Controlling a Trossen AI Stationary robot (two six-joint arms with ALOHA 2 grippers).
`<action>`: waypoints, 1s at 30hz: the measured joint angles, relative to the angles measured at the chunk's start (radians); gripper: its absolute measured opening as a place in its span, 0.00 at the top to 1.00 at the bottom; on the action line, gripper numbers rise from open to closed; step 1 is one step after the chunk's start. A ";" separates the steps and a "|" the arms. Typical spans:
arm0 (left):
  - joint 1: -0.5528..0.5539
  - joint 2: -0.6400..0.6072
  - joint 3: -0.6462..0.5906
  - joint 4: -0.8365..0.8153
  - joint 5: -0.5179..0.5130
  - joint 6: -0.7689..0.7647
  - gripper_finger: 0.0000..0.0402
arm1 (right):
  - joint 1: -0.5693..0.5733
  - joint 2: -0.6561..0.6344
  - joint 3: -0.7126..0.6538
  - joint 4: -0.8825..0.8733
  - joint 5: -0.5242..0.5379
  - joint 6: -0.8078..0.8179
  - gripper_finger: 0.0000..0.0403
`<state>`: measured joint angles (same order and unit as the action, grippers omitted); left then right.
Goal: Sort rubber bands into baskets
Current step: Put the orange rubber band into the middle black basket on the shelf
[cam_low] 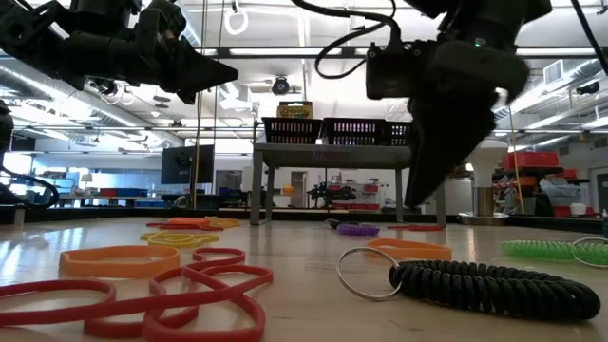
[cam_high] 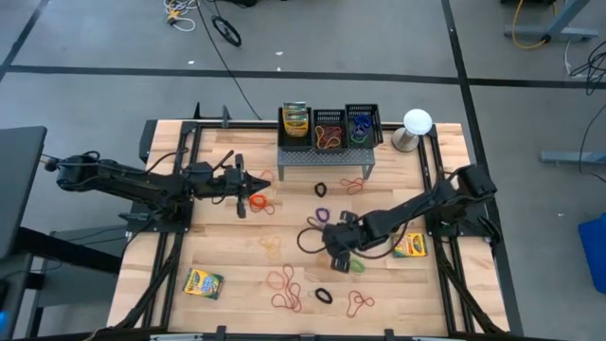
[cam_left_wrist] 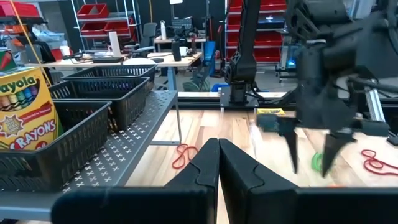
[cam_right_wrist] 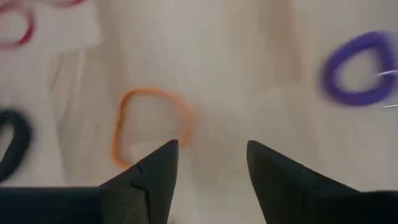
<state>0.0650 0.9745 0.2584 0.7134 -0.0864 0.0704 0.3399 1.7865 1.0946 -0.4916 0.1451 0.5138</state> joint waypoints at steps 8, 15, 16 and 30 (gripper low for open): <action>0.000 0.000 0.000 0.000 0.000 0.000 0.97 | 0.005 0.070 0.000 0.141 -0.064 -0.031 0.58; 0.000 0.000 0.000 0.002 0.000 0.000 0.97 | -0.001 0.121 0.003 0.144 -0.044 -0.033 0.74; 0.000 0.000 0.000 0.001 0.000 0.000 0.97 | -0.001 0.121 0.003 0.143 -0.038 -0.035 0.78; 0.000 0.000 0.000 0.001 0.001 0.000 0.97 | 0.015 -0.049 0.000 0.143 0.121 -0.081 0.99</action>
<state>0.0650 0.9745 0.2584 0.7145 -0.0856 0.0700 0.3550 1.7380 1.0946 -0.3488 0.2661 0.4333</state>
